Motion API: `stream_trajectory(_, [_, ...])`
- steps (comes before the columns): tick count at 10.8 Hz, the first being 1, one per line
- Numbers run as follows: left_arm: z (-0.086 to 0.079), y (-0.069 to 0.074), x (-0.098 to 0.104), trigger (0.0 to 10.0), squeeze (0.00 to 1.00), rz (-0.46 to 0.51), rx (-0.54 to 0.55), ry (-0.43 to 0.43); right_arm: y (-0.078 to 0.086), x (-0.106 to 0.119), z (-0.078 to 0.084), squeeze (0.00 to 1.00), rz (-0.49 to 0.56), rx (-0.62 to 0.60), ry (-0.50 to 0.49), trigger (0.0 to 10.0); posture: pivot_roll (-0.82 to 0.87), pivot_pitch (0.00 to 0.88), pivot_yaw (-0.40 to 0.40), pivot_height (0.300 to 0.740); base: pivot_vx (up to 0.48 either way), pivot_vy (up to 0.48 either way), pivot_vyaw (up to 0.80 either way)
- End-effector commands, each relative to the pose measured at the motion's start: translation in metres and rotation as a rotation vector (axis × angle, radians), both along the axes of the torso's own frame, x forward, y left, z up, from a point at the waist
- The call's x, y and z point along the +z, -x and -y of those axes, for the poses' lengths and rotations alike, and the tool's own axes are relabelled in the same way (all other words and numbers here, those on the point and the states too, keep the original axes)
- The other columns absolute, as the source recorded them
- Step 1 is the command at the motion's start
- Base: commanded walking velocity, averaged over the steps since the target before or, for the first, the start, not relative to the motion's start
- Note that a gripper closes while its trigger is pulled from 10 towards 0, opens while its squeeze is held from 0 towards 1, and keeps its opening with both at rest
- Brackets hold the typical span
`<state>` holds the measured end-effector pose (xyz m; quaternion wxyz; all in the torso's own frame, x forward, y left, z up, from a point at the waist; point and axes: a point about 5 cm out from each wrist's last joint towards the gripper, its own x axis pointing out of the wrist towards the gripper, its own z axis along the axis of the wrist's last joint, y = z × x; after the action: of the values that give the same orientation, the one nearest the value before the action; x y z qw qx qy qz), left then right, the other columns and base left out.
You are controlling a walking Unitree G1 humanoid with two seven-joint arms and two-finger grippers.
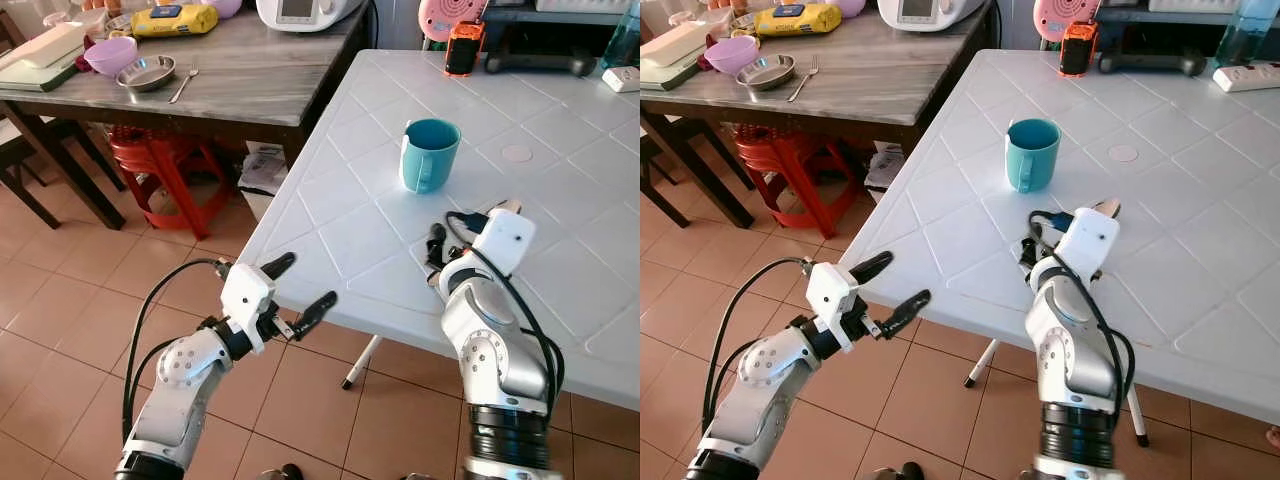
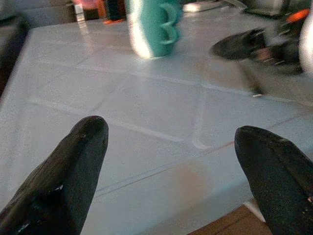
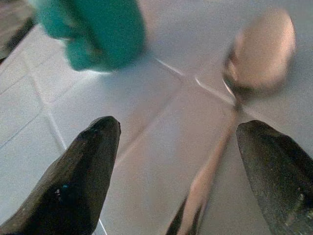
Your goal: Setting the table
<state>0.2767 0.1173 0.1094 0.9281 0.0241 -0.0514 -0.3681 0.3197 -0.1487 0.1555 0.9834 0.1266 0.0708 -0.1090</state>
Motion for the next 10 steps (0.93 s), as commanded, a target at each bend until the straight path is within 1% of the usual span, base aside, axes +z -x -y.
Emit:
stream_trajectory(1, [-0.010, -0.001, 0.000, 10.0, 0.00, 0.007, 0.073, -0.016, 0.003, 0.004, -0.006, 1.00, 0.044, 0.051, 0.014, 10.0, -0.10, 0.151, 0.120, 0.740, 0.000, 0.000, 0.00])
stream_trajectory(2, [-0.014, -0.004, -0.001, 10.0, 0.00, 0.020, 0.179, -0.015, 0.006, 0.006, 0.000, 0.00, 0.068, 0.054, 0.088, 10.0, -0.10, 0.142, 0.114, 0.740, 0.000, 0.000, 0.00])
stream_trajectory(3, [-0.016, -0.008, 0.002, 10.0, 0.00, 0.028, 0.275, -0.001, 0.008, 0.006, 0.003, 0.00, 0.079, 0.051, 0.100, 10.0, -0.10, 0.130, 0.105, 0.740, 0.000, 0.000, 0.00])
stream_trajectory(4, [-0.018, -0.010, 0.006, 10.0, 0.00, 0.039, 0.332, 0.032, 0.008, 0.008, 0.005, 0.00, 0.098, 0.054, 0.125, 10.0, -0.10, 0.121, 0.100, 0.740, 0.000, 0.000, 0.00])
stream_trajectory(5, [-0.022, -0.013, 0.016, 10.0, 0.00, 0.081, 0.428, 0.074, 0.011, 0.018, 0.007, 0.00, 0.184, 0.083, 0.196, 10.0, -0.10, 0.106, 0.089, 0.740, 0.000, 0.000, 0.00])
stream_trajectory(6, [-0.028, -0.015, 0.026, 10.0, 0.00, 0.142, 0.556, 0.095, 0.015, 0.023, 0.010, 0.00, 0.247, 0.106, 0.254, 10.0, -0.09, 0.087, 0.070, 0.740, 0.000, 0.000, 0.00])
stream_trajectory(7, [-0.030, -0.015, 0.027, 10.0, 0.00, 0.162, 0.606, 0.093, 0.016, 0.021, 0.012, 0.00, 0.245, 0.104, 0.260, 10.0, -0.09, 0.076, 0.059, 0.740, 0.000, 0.000, 0.00])
stream_trajectory(8, [-0.032, -0.015, 0.025, 10.0, 0.00, 0.152, 0.660, 0.076, 0.017, 0.018, 0.014, 0.00, 0.235, 0.103, 0.254, 10.0, -0.08, 0.071, 0.048, 0.740, 0.000, 0.000, 0.00])
stream_trajectory(9, [-0.031, -0.010, 0.018, 10.0, 0.00, 0.128, 0.684, 0.078, 0.021, 0.009, 0.014, 0.00, 0.223, 0.112, 0.250, 10.0, -0.07, 0.062, 0.050, 0.740, 0.000, 0.000, 0.00])
stream_trajectory(10, [-0.027, -0.007, 0.018, 10.0, 0.00, 0.121, 0.689, 0.084, 0.025, 0.006, 0.014, 0.00, 0.223, 0.110, 0.248, 10.0, -0.07, 0.065, 0.058, 0.740, 0.000, 0.000, 0.00])
